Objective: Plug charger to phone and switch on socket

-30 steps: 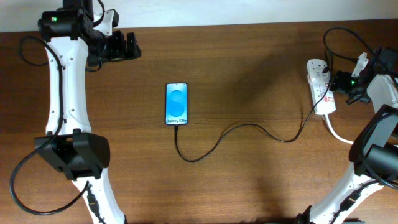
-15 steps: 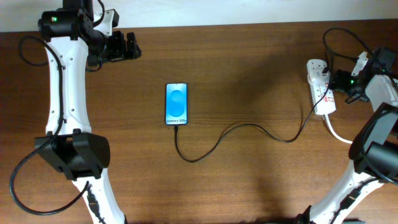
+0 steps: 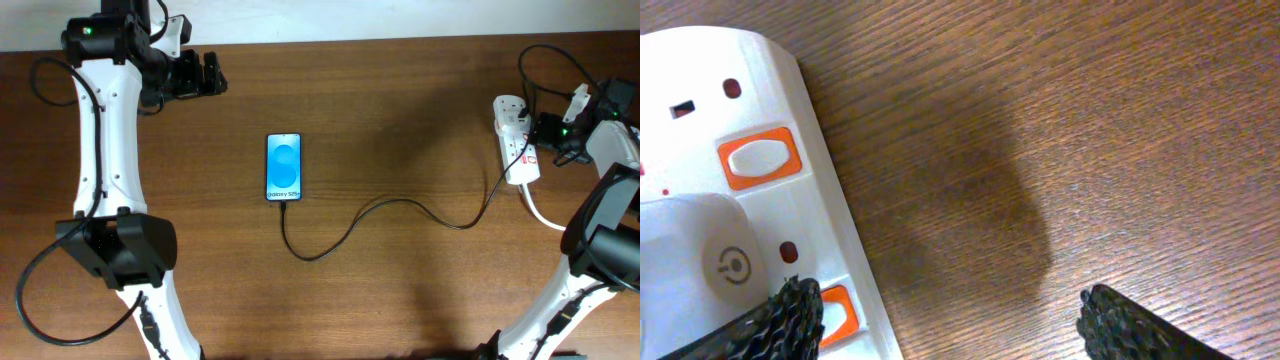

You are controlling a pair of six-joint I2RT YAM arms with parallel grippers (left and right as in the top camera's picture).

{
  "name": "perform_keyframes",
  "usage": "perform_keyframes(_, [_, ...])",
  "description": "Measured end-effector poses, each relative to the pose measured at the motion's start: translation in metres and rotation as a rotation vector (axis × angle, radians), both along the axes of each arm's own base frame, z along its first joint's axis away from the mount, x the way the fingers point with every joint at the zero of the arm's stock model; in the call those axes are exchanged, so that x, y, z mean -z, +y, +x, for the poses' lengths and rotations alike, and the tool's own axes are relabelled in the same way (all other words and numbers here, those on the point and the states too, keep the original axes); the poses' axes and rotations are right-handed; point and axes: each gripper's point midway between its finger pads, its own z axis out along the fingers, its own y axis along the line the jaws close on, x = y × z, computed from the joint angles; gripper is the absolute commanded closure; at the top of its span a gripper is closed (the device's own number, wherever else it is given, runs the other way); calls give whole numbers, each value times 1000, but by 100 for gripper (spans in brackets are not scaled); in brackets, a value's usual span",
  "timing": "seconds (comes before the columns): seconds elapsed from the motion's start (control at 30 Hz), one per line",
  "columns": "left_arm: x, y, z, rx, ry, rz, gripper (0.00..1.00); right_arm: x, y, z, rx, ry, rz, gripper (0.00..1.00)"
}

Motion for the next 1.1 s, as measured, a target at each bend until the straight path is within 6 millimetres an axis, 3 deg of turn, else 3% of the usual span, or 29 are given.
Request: perform_keyframes(1.1, [0,0,0,0,0,0,1,-1,7,-5,10,45,17,15])
